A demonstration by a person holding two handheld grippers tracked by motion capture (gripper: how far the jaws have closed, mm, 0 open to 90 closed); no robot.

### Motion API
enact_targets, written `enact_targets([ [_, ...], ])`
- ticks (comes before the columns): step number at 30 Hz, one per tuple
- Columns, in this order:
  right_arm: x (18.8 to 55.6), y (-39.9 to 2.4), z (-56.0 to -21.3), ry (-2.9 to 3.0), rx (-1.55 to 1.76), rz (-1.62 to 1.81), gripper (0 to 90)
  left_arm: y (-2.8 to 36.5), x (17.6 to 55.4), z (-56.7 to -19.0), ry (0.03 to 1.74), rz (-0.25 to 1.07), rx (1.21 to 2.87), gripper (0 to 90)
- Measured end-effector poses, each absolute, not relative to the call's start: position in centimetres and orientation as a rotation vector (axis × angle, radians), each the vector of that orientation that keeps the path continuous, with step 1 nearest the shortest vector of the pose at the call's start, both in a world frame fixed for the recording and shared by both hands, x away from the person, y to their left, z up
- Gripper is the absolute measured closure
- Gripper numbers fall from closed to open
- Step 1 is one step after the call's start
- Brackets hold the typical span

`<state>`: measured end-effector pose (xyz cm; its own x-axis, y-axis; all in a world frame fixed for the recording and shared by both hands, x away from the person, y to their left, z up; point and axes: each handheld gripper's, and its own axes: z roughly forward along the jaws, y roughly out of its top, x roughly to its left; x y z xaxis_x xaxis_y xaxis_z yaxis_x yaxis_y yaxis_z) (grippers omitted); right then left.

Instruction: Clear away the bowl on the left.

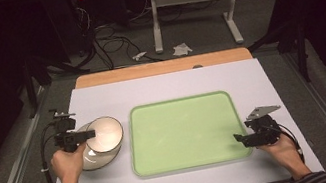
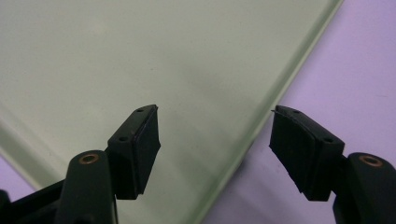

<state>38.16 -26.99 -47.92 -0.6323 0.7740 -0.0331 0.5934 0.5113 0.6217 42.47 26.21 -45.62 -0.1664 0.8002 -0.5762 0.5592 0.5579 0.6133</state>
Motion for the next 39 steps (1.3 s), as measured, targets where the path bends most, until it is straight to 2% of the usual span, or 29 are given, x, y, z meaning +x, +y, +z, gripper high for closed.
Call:
enact_targets([
  [10,38.2,-26.9,-48.0,2.454,1.144,0.827,34.3,25.9,42.3,-44.9,1.829,0.280,1.085,81.6],
  [39,38.2,-27.0,-47.9,2.462,1.146,0.824,34.3,22.3,42.0,-44.0,1.750,0.260,1.206,81.5],
])
